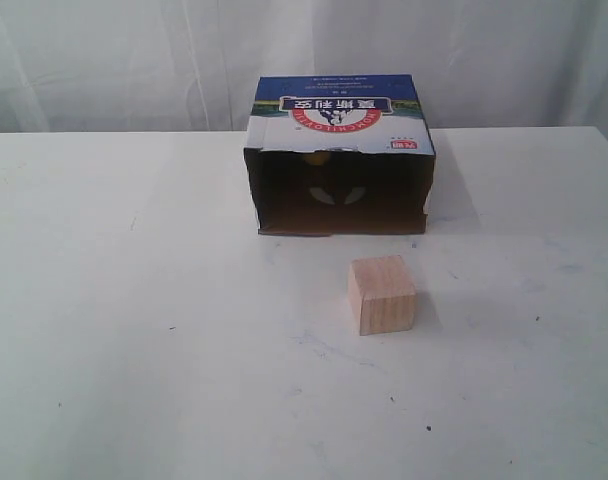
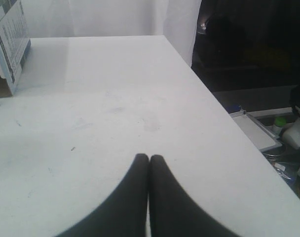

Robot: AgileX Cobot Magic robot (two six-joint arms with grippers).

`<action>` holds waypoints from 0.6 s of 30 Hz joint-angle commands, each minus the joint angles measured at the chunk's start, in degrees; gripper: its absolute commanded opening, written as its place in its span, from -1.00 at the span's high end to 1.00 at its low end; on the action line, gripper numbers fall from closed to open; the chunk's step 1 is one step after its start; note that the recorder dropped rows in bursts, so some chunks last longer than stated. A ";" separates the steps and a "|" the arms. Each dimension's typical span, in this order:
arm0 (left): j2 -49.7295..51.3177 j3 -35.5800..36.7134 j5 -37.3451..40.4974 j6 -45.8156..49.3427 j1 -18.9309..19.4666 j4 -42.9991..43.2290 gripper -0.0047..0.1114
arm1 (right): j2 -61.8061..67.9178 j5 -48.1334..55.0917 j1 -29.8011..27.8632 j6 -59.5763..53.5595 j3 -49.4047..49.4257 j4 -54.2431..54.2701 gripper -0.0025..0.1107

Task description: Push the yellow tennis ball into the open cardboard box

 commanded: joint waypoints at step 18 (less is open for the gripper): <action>-17.69 24.94 -8.04 -9.97 5.93 6.53 0.92 | -0.34 -0.63 0.02 0.10 0.14 -0.20 0.96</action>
